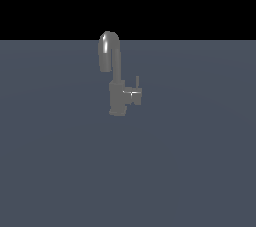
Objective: Turn on the faucet by rotating a designated handle.
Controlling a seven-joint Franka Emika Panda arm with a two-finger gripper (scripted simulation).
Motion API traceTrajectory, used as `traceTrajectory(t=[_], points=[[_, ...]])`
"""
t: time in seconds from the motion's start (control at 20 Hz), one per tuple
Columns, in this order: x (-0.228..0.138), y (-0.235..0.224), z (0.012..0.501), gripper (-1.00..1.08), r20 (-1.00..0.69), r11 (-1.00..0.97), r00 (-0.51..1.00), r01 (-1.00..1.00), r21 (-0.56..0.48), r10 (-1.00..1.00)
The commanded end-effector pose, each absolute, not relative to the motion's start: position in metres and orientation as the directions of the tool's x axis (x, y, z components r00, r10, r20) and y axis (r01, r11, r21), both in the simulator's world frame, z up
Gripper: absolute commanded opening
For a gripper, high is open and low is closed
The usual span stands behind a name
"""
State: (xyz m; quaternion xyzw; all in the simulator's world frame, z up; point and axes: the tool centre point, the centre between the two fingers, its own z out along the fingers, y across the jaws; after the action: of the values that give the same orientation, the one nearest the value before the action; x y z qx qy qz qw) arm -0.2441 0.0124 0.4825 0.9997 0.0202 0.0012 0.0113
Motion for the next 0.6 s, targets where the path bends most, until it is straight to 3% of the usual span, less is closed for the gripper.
traceTrajectory(t=[0.0,0.55], points=[[-0.244,0.012,0.483,-1.00,0.002,-0.999,0.999,0.040,0.023,0.040],[-0.227,0.014,0.480,-1.00,-0.035,-1.000,0.999,-0.004,-0.019,-0.003]])
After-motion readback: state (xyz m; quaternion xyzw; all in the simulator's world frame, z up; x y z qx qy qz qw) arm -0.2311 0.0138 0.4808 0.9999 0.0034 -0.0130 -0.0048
